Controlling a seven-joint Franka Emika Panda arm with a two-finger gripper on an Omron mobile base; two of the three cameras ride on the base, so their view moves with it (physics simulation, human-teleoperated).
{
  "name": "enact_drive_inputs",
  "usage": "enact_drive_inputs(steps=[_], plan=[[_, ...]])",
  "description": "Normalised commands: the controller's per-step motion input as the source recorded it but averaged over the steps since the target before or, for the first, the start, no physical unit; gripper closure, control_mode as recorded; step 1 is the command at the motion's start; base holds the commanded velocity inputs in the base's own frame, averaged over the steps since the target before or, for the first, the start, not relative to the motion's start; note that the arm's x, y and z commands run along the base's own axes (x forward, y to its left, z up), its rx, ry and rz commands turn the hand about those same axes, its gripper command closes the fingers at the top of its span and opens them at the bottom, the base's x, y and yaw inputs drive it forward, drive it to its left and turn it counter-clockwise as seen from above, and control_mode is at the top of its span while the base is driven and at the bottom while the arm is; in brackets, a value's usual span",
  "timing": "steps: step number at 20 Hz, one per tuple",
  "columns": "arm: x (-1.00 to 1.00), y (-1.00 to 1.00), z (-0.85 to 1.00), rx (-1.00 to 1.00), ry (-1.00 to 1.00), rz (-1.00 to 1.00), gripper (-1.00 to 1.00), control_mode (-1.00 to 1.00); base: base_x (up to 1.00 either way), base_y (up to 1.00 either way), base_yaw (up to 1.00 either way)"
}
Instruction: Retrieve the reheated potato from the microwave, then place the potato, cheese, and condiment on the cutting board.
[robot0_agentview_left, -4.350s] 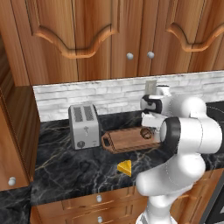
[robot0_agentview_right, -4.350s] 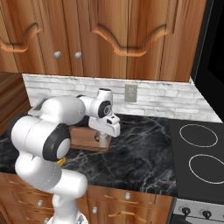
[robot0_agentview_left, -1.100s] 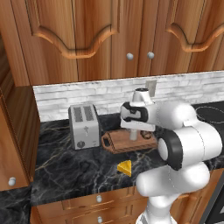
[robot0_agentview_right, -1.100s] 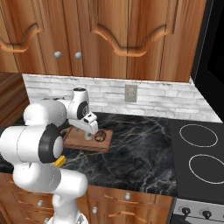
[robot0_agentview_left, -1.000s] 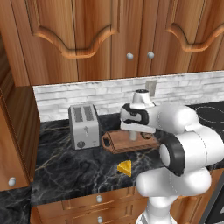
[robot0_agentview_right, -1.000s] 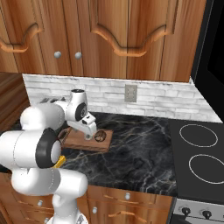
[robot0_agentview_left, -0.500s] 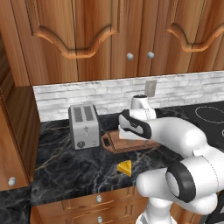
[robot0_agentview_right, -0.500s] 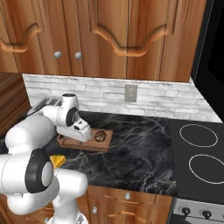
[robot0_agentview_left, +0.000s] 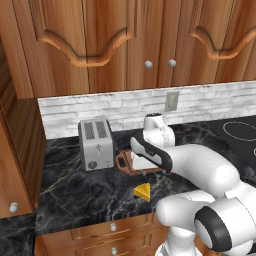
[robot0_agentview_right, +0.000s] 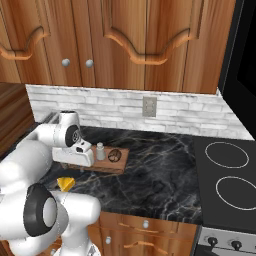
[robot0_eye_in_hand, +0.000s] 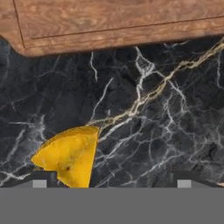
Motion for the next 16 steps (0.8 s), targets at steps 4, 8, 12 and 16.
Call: enact_drive_inputs(steps=[4,8,12,16], plan=[[-0.32,0.2,0.0,0.0,0.08,0.15,-1.0,-1.0,0.0,0.0,0.0],[-0.2,0.18,-0.07,0.0,0.03,0.09,-1.0,-1.0,0.0,0.0,0.0],[-0.02,0.3,-0.13,0.0,0.0,0.02,-1.0,-1.0,0.0,0.0,0.0],[0.01,0.17,-0.24,0.0,-0.05,0.01,-1.0,-1.0,0.0,0.0,0.0]])
